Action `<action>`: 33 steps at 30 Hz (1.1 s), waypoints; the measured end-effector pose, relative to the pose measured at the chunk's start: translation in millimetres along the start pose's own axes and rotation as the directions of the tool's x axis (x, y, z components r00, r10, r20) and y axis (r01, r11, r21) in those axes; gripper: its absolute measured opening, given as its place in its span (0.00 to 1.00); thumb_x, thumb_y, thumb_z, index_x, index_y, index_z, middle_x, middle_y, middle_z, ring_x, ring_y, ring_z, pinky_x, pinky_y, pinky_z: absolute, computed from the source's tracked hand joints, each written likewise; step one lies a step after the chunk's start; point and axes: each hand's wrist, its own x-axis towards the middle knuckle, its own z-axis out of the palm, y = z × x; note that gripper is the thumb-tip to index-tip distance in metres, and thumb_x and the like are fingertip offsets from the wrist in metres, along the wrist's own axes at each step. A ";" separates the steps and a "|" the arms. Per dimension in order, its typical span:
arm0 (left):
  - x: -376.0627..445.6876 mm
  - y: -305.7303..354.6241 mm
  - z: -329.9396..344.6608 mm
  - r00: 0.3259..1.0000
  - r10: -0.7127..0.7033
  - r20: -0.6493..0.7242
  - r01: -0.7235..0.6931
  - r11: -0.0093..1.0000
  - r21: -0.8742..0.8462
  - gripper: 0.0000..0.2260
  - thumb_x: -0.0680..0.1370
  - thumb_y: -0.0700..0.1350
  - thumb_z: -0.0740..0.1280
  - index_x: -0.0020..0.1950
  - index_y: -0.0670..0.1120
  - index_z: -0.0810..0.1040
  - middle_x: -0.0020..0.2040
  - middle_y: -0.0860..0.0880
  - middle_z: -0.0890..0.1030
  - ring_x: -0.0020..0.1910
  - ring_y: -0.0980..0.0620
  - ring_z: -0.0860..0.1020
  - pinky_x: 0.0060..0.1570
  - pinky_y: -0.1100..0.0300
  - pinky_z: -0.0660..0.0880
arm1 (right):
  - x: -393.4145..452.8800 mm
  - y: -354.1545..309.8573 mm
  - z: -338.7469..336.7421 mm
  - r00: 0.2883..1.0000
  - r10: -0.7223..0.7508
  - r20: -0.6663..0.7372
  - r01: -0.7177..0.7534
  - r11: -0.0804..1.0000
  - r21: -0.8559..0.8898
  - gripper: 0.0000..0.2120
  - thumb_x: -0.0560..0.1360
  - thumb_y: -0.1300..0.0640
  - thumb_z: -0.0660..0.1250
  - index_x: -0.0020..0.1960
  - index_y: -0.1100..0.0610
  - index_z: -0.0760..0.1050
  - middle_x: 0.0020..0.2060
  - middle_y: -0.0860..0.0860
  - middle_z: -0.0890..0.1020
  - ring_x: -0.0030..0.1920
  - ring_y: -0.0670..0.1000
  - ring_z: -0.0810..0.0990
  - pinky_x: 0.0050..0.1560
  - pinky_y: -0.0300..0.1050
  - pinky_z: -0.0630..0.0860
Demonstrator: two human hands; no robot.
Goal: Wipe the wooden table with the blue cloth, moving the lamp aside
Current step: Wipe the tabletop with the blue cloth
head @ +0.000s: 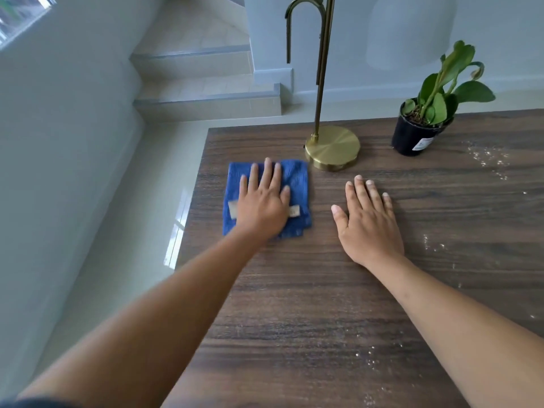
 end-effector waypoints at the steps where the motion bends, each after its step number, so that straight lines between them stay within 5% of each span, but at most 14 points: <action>1: -19.6 -7.3 1.3 1.000 0.006 -0.008 -0.006 1.000 -0.003 0.26 0.84 0.57 0.44 0.81 0.51 0.46 0.81 0.52 0.44 0.80 0.47 0.41 0.77 0.47 0.40 | -1.1 -0.3 -0.4 1.000 -0.004 0.000 0.004 1.000 0.001 0.32 0.83 0.40 0.40 0.81 0.56 0.48 0.81 0.52 0.48 0.80 0.52 0.45 0.79 0.55 0.43; 8: 80.0 -61.2 -30.0 0.969 -0.247 0.023 0.246 0.969 0.022 0.27 0.83 0.55 0.44 0.81 0.49 0.46 0.82 0.48 0.44 0.80 0.46 0.41 0.77 0.44 0.41 | -0.2 0.1 0.1 1.000 -0.003 -0.011 0.003 1.000 0.000 0.32 0.83 0.40 0.40 0.81 0.56 0.47 0.81 0.52 0.47 0.80 0.52 0.44 0.79 0.55 0.43; 13: 14.3 5.4 -1.7 1.000 -0.024 0.017 0.024 1.000 -0.005 0.26 0.84 0.56 0.45 0.81 0.50 0.46 0.81 0.50 0.43 0.80 0.47 0.41 0.77 0.46 0.41 | -0.4 2.7 1.4 1.000 -0.015 -0.007 0.015 1.000 0.006 0.31 0.83 0.40 0.41 0.81 0.56 0.48 0.81 0.52 0.48 0.80 0.53 0.45 0.79 0.55 0.44; 16: -45.6 -10.2 1.6 1.000 0.018 -0.012 -0.018 1.000 0.015 0.26 0.84 0.57 0.44 0.81 0.52 0.45 0.81 0.54 0.42 0.79 0.50 0.40 0.77 0.49 0.39 | -0.1 3.0 0.4 1.000 -0.013 -0.006 0.013 1.000 0.008 0.32 0.83 0.40 0.41 0.81 0.56 0.48 0.81 0.52 0.48 0.80 0.53 0.45 0.79 0.55 0.44; 23: 74.8 -66.7 -29.2 0.968 -0.251 0.009 0.250 0.967 0.046 0.27 0.83 0.55 0.44 0.81 0.48 0.47 0.82 0.47 0.45 0.80 0.45 0.43 0.77 0.44 0.42 | 1.4 2.9 1.0 1.000 -0.006 -0.014 0.006 1.000 -0.005 0.32 0.83 0.40 0.40 0.81 0.56 0.48 0.81 0.52 0.48 0.80 0.53 0.45 0.79 0.55 0.43; 33: -76.3 -4.2 1.8 0.999 0.010 0.042 -0.012 0.999 0.048 0.27 0.84 0.59 0.44 0.81 0.51 0.46 0.81 0.49 0.44 0.80 0.48 0.42 0.77 0.48 0.40 | 1.6 -2.9 -9.0 0.999 0.010 0.052 -0.009 1.000 -0.016 0.31 0.83 0.41 0.43 0.81 0.56 0.50 0.81 0.52 0.49 0.80 0.54 0.46 0.79 0.55 0.43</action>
